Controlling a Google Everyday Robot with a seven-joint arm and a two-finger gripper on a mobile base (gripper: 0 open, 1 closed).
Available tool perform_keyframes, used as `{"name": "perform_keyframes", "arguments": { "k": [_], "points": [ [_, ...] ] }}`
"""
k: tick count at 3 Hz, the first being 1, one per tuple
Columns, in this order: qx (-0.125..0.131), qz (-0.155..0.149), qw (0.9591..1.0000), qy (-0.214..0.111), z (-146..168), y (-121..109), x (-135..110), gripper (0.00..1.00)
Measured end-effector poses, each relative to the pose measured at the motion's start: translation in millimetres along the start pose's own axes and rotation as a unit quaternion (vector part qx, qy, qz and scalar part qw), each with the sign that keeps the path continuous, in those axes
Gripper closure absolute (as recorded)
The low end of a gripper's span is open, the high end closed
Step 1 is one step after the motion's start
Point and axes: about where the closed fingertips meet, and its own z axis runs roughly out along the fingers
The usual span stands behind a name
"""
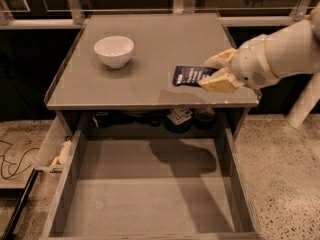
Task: Pick rxbar blueberry from top drawer and place on counter
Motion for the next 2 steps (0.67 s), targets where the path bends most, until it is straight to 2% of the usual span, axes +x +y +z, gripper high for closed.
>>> {"name": "perform_keyframes", "arguments": {
  "k": [1, 2],
  "points": [
    [0.024, 0.009, 0.9996, -0.015, 21, -46, -7, 1.00],
    [0.030, 0.028, 0.9986, -0.034, 44, -78, -12, 1.00]
  ]
}}
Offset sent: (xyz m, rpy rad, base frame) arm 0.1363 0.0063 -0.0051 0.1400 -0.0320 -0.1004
